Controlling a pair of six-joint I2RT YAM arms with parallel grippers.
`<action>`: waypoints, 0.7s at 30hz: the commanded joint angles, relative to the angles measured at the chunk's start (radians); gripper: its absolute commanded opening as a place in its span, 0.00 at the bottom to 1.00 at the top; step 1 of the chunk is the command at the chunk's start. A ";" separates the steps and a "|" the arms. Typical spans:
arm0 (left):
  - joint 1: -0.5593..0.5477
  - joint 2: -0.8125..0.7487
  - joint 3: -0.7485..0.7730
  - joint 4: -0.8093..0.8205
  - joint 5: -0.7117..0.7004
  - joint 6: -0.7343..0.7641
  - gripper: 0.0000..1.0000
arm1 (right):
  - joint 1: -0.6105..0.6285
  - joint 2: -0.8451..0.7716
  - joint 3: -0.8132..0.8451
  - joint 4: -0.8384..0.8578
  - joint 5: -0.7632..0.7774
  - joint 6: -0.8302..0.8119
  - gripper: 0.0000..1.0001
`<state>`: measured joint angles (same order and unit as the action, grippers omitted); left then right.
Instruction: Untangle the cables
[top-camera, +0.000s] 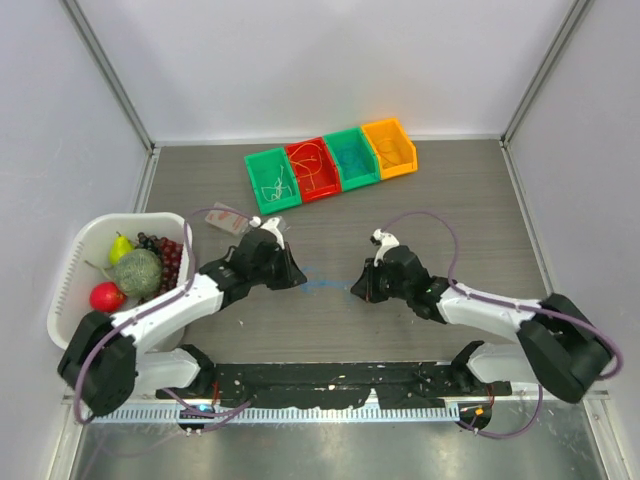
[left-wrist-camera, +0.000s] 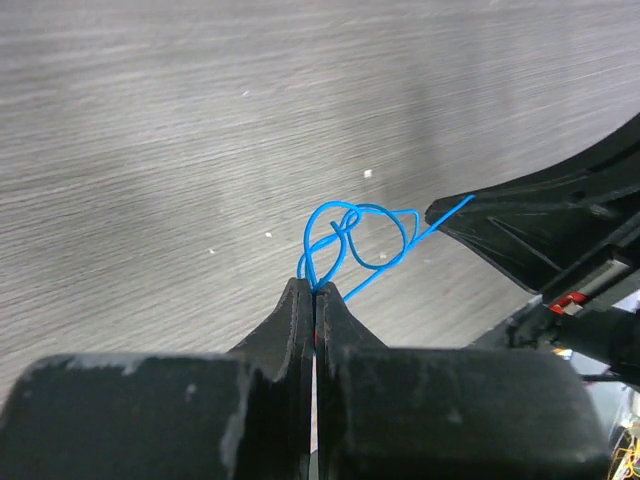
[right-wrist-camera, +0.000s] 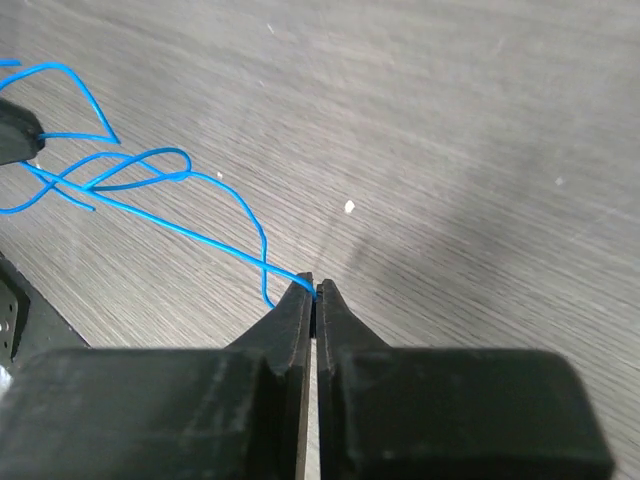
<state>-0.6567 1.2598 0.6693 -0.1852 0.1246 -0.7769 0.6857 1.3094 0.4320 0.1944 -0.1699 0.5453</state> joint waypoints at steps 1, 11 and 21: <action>0.011 -0.149 -0.002 -0.125 -0.129 0.030 0.00 | 0.018 -0.136 0.053 -0.263 0.276 -0.065 0.08; 0.012 -0.174 0.000 -0.191 -0.042 -0.041 0.00 | 0.038 -0.093 0.174 -0.559 0.662 0.042 0.24; 0.011 -0.227 -0.036 -0.258 -0.013 -0.036 0.60 | 0.071 -0.154 0.160 -0.486 0.677 -0.007 0.24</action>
<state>-0.6529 1.0882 0.6590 -0.3721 0.1085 -0.8268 0.7517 1.2350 0.6170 -0.3435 0.4866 0.5949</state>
